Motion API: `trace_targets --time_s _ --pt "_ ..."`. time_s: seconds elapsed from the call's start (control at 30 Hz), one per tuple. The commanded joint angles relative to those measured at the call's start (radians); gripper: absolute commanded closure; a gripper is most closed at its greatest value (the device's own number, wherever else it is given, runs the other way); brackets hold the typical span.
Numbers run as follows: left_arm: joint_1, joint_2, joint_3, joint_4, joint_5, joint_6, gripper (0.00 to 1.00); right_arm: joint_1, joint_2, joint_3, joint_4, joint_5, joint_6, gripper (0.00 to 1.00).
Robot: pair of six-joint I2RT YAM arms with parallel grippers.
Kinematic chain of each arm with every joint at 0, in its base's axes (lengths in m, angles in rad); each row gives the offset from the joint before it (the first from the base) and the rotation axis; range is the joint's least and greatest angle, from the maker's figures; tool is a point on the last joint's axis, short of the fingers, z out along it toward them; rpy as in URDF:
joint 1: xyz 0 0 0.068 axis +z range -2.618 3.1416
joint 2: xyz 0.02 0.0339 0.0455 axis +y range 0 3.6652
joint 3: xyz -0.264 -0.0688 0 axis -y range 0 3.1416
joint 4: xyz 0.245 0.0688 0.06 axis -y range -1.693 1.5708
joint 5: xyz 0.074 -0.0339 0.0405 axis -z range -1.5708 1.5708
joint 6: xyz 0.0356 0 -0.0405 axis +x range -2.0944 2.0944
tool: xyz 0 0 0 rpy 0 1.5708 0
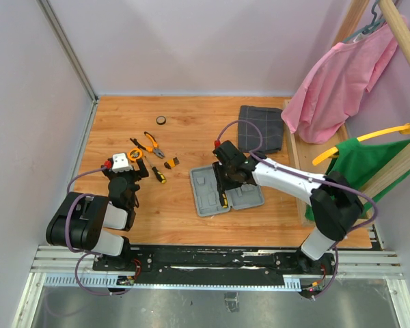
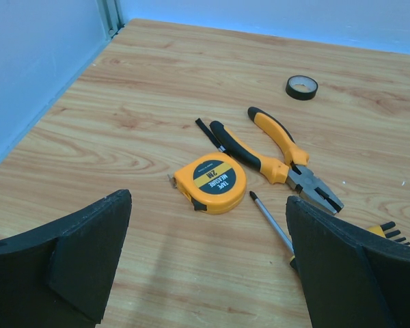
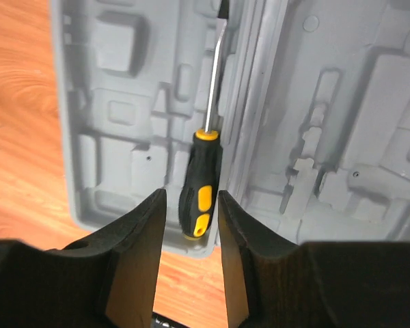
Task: Sort the tools into containers
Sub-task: Place the screwdriver in the storage box, then adjust the screwdriver in the storage box.
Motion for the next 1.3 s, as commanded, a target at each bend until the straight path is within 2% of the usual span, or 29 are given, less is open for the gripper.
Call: trace_targets --time_s 0.0,0.2,0.43,0.57,0.93,1.17,1.27 --pt "0.008 -0.005 0.01 0.014 -0.018 0.003 0.01 0.017 -0.123 -0.035 0.052 -0.016 -0.032 0.62" --pt "0.008 -0.004 0.011 0.014 -0.019 0.003 0.01 0.016 -0.265 -0.116 0.138 -0.007 -0.06 0.59" --pt "0.008 -0.004 0.01 0.015 -0.018 0.003 0.01 0.016 -0.359 -0.181 0.165 0.045 -0.072 0.49" --pt "0.008 -0.004 0.01 0.014 -0.018 0.003 0.01 0.016 -0.423 -0.242 0.197 0.077 -0.07 0.39" --pt "0.008 -0.003 0.01 0.014 -0.019 0.003 0.01 0.014 -0.589 -0.357 0.204 0.211 -0.148 0.23" --pt "0.008 -0.004 0.01 0.013 -0.019 0.003 0.01 0.015 -0.665 -0.409 0.164 0.237 -0.143 0.19" --pt "0.008 -0.004 0.01 0.015 -0.019 0.003 0.01 0.015 -0.69 -0.435 0.153 0.234 -0.138 0.13"
